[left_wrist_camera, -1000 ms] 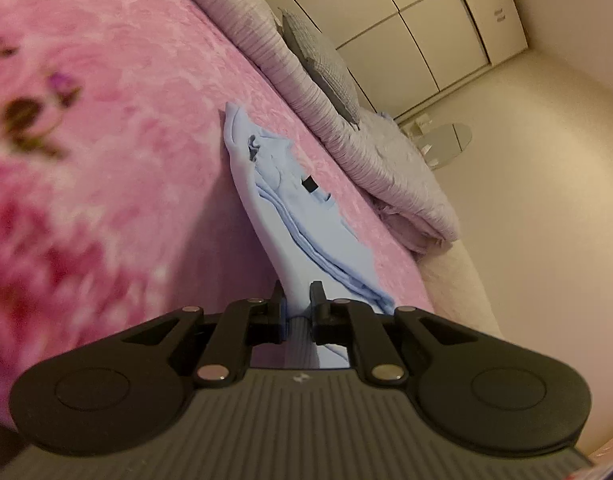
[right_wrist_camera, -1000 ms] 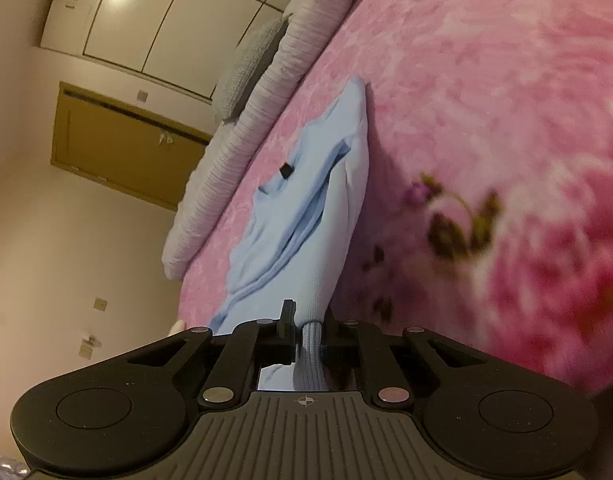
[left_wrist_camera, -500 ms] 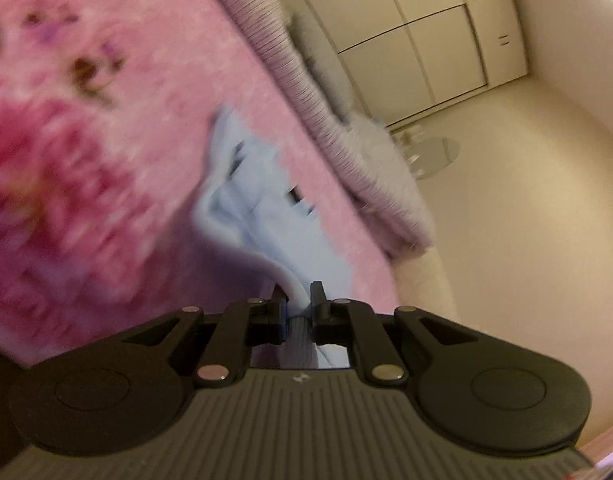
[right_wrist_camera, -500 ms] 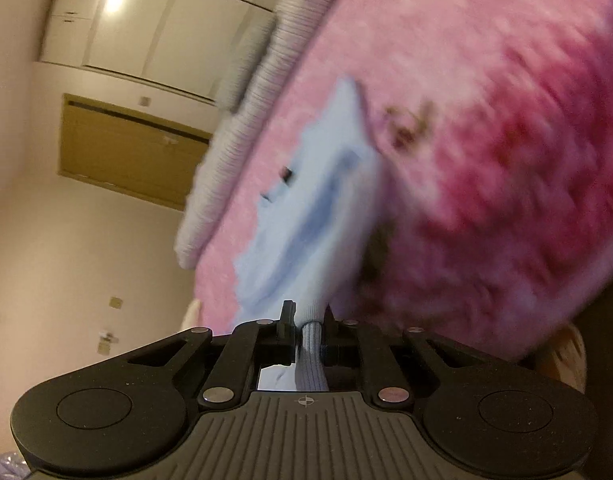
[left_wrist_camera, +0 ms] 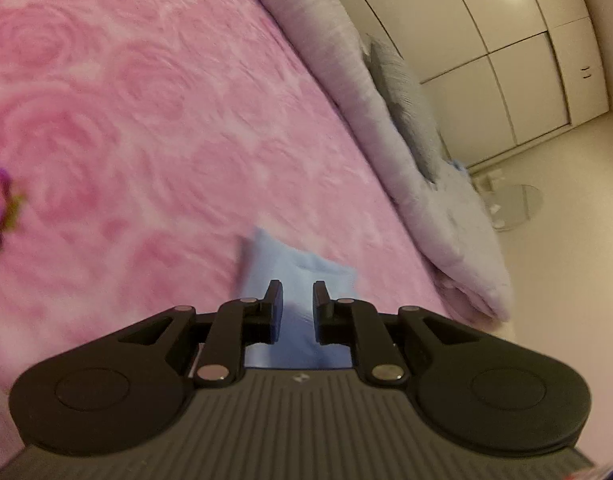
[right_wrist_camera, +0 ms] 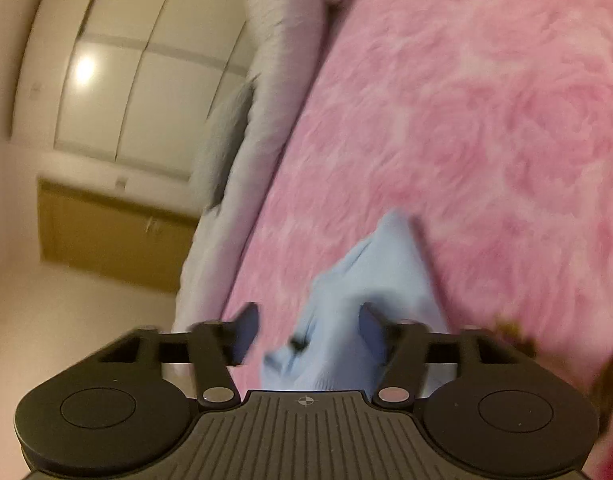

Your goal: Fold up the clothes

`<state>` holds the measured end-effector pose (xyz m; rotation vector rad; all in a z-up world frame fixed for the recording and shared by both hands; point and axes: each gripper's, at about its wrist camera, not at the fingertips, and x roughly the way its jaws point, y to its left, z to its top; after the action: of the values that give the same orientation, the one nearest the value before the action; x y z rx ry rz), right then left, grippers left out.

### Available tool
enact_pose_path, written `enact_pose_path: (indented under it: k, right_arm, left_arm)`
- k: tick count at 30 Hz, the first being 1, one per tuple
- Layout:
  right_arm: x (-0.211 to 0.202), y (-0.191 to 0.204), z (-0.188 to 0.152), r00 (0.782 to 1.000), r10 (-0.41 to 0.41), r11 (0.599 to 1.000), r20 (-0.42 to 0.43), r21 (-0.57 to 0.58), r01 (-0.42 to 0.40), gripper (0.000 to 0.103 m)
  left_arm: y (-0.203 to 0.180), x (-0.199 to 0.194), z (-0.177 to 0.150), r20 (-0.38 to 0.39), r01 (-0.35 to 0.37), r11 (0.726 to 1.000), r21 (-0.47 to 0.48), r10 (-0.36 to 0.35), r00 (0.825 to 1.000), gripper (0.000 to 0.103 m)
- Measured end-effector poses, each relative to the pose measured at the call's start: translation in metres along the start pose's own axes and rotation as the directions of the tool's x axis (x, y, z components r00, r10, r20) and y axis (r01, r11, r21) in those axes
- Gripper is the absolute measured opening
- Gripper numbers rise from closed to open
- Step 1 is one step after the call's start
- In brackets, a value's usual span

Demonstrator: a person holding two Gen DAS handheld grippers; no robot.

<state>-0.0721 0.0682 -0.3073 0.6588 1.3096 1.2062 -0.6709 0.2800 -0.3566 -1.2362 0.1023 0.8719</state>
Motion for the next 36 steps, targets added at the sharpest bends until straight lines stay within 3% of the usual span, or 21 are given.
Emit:
enact_pose_path:
  k: [2, 4, 7, 11, 15, 22, 23, 24, 25, 27, 29, 31, 32, 33, 34, 36]
  right_arm:
    - [-0.001, -0.003, 0.008, 1.000, -0.007, 0.999, 0.009, -0.047, 0.008, 0.061]
    - [-0.006, 0.000, 0.009, 0.998, -0.056, 0.983, 0.006, -0.177, 0.056, 0.061]
    - [-0.010, 0.013, -0.004, 0.992, -0.120, 0.880, -0.048, -0.468, 0.084, 0.061]
    - [-0.011, 0.015, -0.031, 0.966, -0.242, 0.660, -0.091, -0.745, 0.095, 0.060]
    - [-0.010, 0.012, -0.053, 0.947, -0.319, 0.405, -0.037, -0.909, 0.101, 0.060]
    - [0.023, 0.003, -0.091, 0.949, -0.313, -0.096, 0.034, -0.995, 0.004, 0.060]
    - [0.028, 0.002, -0.094, 0.954, -0.299, -0.144, 0.019, -0.989, -0.025, 0.060]
    - [0.034, 0.001, -0.096, 0.958, -0.285, -0.175, 0.005, -0.983, -0.047, 0.060]
    - [0.040, 0.001, -0.095, 0.961, -0.275, -0.182, -0.021, -0.981, -0.073, 0.060]
    - [0.054, 0.005, -0.086, 0.962, -0.258, -0.116, -0.092, -0.985, -0.126, 0.060]
    - [0.073, 0.009, -0.060, 0.965, -0.241, 0.075, -0.107, -0.993, -0.092, 0.060]
    - [0.094, 0.007, -0.028, 0.963, -0.245, 0.317, -0.111, -0.948, -0.029, 0.060]
    - [0.101, 0.004, -0.014, 0.963, -0.232, 0.433, -0.138, -0.901, -0.025, 0.060]
    - [0.104, 0.001, -0.006, 0.966, -0.200, 0.508, -0.161, -0.861, -0.039, 0.060]
    - [0.104, -0.001, -0.001, 0.968, -0.169, 0.552, -0.184, -0.831, -0.061, 0.060]
    - [0.103, -0.004, 0.003, 0.964, -0.128, 0.603, -0.232, -0.790, -0.110, 0.060]
  left_arm:
    - [0.002, -0.002, 0.002, -0.001, -0.043, 0.997, 0.069, 0.043, 0.999, 0.011]
    - [-0.002, -0.005, 0.000, -0.021, -0.046, 0.986, 0.159, 0.049, 0.999, 0.012]
    - [-0.011, -0.010, -0.008, -0.062, -0.013, 0.951, 0.310, 0.034, 0.997, 0.019]
    - [-0.029, -0.004, -0.024, -0.083, -0.036, 0.852, 0.522, 0.092, 0.992, 0.020]
    - [-0.043, 0.004, -0.036, -0.042, -0.088, 0.737, 0.670, 0.155, 0.987, 0.021]
    - [-0.054, 0.032, -0.042, -0.014, -0.076, 0.613, 0.787, 0.140, 0.990, 0.023]
    - [-0.055, 0.037, -0.043, -0.022, -0.064, 0.593, 0.803, 0.136, 0.990, 0.023]
    - [-0.056, 0.042, -0.041, -0.040, -0.044, 0.592, 0.804, 0.128, 0.991, 0.023]
    - [-0.057, 0.047, -0.039, -0.058, -0.024, 0.592, 0.805, 0.119, 0.991, 0.023]
    - [-0.059, 0.056, -0.034, -0.095, 0.017, 0.592, 0.806, 0.102, 0.990, 0.022]
    - [-0.051, 0.069, -0.017, -0.127, 0.028, 0.705, 0.709, 0.089, 0.988, 0.023]
    - [-0.041, 0.081, -0.001, -0.141, 0.020, 0.804, 0.595, 0.080, 0.987, 0.023]
    - [-0.037, 0.082, 0.003, -0.132, 0.010, 0.828, 0.561, 0.077, 0.988, 0.020]
    - [-0.033, 0.083, 0.006, -0.122, 0.001, 0.850, 0.527, 0.074, 0.990, 0.020]
    - [-0.030, 0.082, 0.007, -0.136, 0.027, 0.864, 0.503, 0.049, 0.990, 0.020]
    - [-0.025, 0.080, 0.008, -0.164, 0.079, 0.887, 0.455, -0.004, 0.986, 0.021]
